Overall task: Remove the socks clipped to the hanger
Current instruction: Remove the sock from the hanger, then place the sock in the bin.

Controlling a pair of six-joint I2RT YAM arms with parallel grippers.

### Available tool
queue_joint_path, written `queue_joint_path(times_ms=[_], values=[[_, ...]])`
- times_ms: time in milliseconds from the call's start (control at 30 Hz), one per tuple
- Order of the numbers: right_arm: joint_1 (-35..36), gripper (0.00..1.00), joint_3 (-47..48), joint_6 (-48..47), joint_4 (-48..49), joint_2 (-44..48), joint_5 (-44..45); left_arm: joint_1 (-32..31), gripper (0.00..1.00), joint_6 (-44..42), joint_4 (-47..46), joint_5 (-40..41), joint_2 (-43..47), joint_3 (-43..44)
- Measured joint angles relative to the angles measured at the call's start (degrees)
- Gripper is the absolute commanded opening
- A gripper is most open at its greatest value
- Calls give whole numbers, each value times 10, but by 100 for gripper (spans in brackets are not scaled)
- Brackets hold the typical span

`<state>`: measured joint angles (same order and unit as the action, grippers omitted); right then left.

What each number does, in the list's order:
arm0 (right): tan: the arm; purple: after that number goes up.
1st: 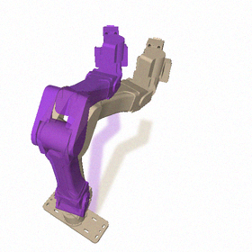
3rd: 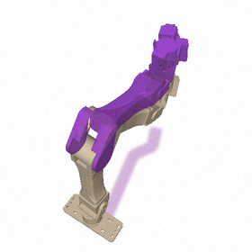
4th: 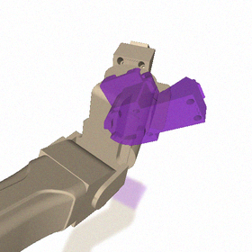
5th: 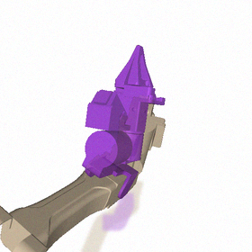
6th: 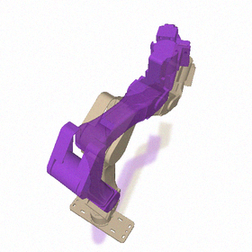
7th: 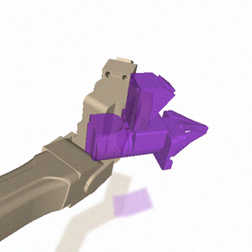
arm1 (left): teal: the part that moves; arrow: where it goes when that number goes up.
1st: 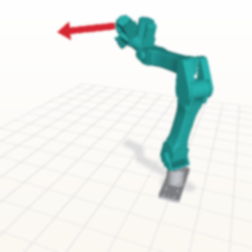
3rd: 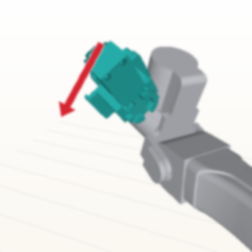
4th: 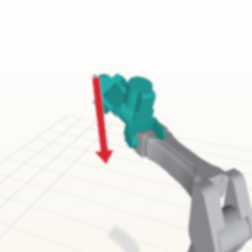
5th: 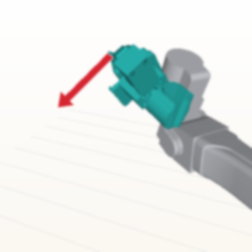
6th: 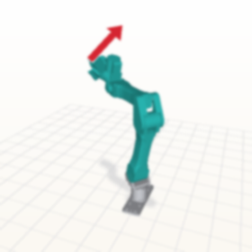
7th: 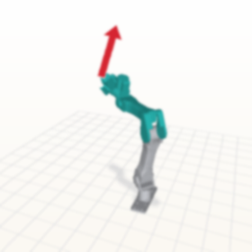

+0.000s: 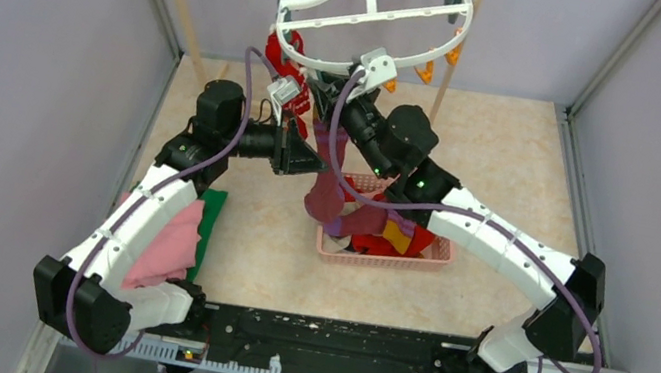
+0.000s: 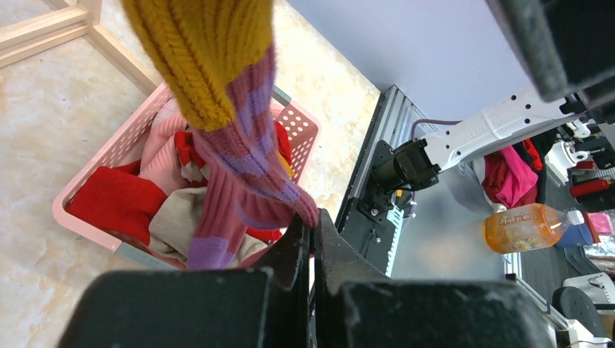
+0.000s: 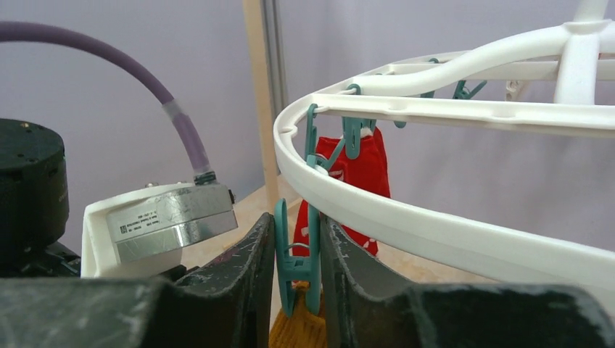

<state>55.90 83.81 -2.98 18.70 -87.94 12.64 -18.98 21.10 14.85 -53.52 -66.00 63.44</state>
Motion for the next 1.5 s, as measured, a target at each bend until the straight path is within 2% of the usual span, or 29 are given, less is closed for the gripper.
queue_joint_path(times_ms=[67, 233, 500, 667, 867, 1033, 1267, 1500], values=[[-2, 19, 0, 6, 6, 0, 1, 0, 0, 0, 0, 1, 0, 0], [-10, 0, -2, 32, 25, 0, -1, 0, 0, 0, 0, 2, 0, 0], [-31, 0, -23, 77, 38, 0, -27, -2, 0, 4, -7, 1, 0, 0], [-37, 0, -27, 96, 26, 7, -42, -10, 0, 31, -54, -14, -7, -12], [-43, 0, -44, 121, 16, 51, -59, -26, 0, 75, -111, -18, -56, -45], [-44, 0, -44, 137, 16, 75, -68, -64, 0, 82, -126, -9, -112, -54], [-46, 0, -47, 154, 14, 80, -68, -135, 0, 28, -61, -10, -236, 44], [-48, 0, -57, 163, 6, 82, -67, -176, 0, -9, -32, -3, -307, 102]])
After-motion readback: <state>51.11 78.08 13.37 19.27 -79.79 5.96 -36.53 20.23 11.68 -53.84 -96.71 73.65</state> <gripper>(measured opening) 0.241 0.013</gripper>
